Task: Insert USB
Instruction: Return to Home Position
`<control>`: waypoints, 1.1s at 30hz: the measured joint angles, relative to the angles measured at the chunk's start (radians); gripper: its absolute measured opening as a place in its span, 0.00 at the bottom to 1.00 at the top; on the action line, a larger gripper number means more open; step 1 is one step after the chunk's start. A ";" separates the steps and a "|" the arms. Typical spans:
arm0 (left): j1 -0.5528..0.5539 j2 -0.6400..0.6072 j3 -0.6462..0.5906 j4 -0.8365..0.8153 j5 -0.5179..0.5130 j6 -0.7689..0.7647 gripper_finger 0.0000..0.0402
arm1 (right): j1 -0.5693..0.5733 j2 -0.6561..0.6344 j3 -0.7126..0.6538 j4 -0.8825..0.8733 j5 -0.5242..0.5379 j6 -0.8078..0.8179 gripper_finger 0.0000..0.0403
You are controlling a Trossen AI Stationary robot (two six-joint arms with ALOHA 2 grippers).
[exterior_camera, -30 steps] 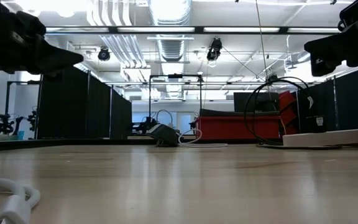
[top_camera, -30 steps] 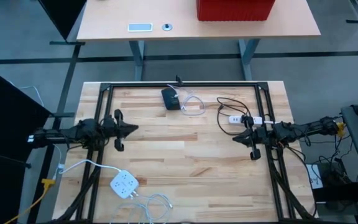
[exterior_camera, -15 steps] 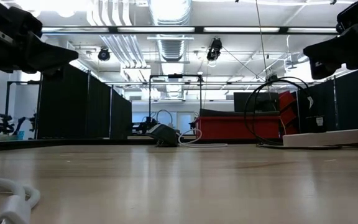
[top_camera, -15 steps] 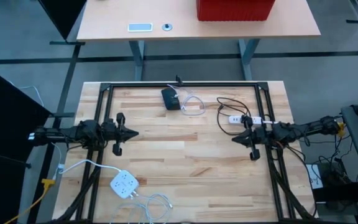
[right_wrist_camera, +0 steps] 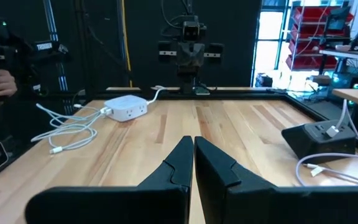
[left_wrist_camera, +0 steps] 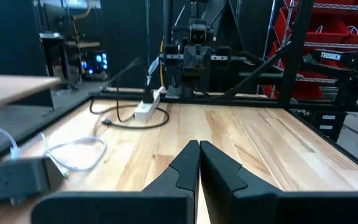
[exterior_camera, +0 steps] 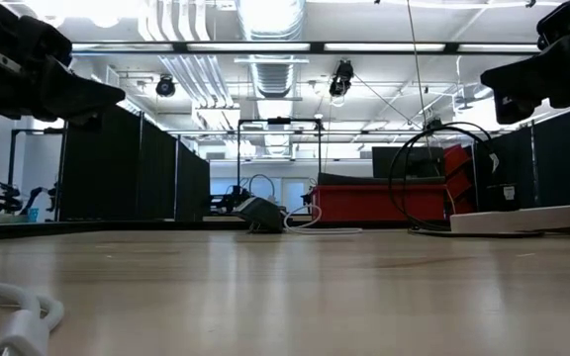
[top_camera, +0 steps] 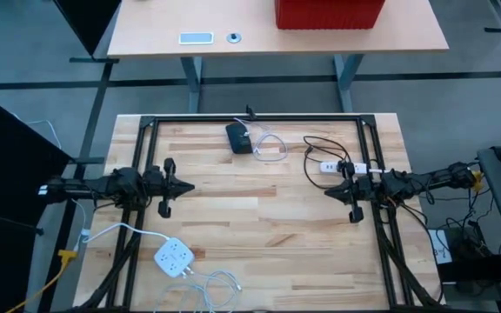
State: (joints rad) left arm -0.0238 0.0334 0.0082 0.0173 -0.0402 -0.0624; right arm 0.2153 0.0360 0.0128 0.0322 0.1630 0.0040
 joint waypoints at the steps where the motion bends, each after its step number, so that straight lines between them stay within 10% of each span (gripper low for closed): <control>1: 0.000 0.009 0.000 -0.002 0.008 0.008 0.00 | 0.000 0.000 0.000 0.001 -0.004 -0.001 0.00; 33: 0.000 -0.011 0.000 0.000 0.006 0.024 0.00 | -0.131 0.000 -0.002 -0.016 -0.119 -0.011 0.00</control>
State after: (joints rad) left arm -0.0238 0.0219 0.0082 0.0169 -0.0345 -0.0380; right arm 0.0845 0.0360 0.0109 0.0158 0.0444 -0.0068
